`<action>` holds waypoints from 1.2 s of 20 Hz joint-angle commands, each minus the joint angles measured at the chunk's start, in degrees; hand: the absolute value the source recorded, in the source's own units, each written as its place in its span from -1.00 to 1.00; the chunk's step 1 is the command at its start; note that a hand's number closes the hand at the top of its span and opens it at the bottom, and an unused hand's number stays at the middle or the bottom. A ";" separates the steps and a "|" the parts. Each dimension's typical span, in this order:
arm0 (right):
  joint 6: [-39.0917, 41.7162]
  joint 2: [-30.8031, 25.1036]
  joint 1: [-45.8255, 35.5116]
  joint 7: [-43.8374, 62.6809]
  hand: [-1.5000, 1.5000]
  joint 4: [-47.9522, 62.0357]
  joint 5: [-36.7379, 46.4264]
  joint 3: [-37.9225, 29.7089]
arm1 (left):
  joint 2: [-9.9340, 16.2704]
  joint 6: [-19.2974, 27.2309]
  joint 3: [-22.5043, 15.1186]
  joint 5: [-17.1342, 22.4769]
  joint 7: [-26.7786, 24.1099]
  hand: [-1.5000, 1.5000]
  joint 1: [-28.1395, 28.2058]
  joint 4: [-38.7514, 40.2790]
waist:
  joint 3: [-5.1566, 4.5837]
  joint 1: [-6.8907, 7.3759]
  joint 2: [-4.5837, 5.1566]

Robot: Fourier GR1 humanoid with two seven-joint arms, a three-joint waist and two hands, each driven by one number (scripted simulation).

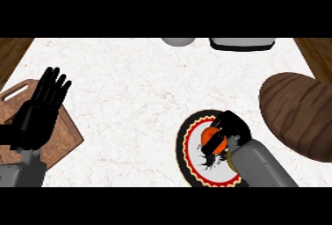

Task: Pick the squash from the plate and place it in the bowl

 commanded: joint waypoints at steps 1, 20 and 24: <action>3.99 0.21 -0.35 4.47 1.00 -0.94 2.87 -0.62 | -0.43 -0.12 1.19 -0.07 1.25 0.00 0.21 -0.91 | 0.08 -0.04 0.06; -8.37 -43.73 30.06 -36.06 1.00 -50.89 9.95 -5.66 | 0.02 0.56 2.15 -0.76 0.15 0.00 2.99 -2.05 | 0.07 -3.09 -0.49; -9.40 -45.85 35.48 -31.50 1.00 -58.88 7.32 -15.41 | 1.24 1.40 3.09 0.21 4.02 0.00 0.96 -3.24 | 0.08 -3.18 -0.53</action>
